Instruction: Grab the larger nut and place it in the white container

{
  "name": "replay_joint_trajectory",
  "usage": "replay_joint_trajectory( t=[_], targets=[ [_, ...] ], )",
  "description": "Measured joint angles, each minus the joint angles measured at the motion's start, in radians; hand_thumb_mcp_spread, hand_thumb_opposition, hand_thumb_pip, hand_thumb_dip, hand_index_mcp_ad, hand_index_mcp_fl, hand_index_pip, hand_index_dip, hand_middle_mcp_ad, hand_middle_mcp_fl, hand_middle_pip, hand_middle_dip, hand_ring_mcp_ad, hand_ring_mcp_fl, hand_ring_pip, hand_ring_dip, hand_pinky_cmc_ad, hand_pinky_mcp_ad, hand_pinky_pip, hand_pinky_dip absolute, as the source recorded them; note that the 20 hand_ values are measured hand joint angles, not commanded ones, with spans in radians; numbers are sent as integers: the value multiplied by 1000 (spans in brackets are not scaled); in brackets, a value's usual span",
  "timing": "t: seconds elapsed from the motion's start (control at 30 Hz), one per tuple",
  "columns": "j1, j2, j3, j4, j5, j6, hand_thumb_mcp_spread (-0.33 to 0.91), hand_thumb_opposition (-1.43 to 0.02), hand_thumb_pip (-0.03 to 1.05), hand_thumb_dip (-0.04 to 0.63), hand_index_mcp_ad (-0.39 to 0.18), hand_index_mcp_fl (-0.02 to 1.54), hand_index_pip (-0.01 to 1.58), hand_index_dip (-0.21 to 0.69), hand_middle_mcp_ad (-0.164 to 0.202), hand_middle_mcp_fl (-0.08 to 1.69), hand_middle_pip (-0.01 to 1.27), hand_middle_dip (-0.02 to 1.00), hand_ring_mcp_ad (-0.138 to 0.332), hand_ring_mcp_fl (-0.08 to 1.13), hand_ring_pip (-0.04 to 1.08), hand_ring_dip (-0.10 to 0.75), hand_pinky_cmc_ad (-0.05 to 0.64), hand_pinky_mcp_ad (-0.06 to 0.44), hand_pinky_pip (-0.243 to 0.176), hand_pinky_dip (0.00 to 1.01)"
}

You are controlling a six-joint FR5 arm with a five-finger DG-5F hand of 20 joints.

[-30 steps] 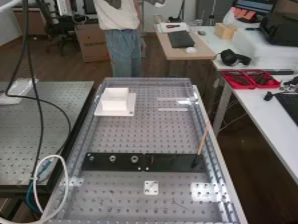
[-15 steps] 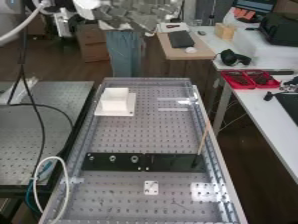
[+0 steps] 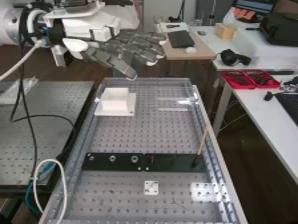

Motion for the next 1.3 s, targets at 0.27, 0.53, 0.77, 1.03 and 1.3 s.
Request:
replay_joint_trajectory(
  t=[0.27,0.53,0.77,1.03,1.3],
  targets=[
    [13,-18,-104,116,103,14,264,-754,564,126,-23,73,435,-73,73,124,140,190,197,14,103,93,379,309,-91,443],
    [20,-52,-185,195,214,52,290,-771,620,159,-24,68,836,-16,75,122,138,190,199,14,103,93,379,314,-91,461],
    [40,-89,-238,288,288,56,304,-817,648,195,-38,38,1164,37,75,122,136,190,199,14,103,93,379,314,-91,461],
    [54,-152,-268,345,346,66,323,-848,700,239,-56,21,1316,110,75,117,133,192,192,14,103,89,379,314,-91,461],
    [35,-206,-276,351,337,68,328,-885,721,269,-70,24,1424,188,75,101,136,204,185,14,103,93,379,312,-91,436]
  ],
)
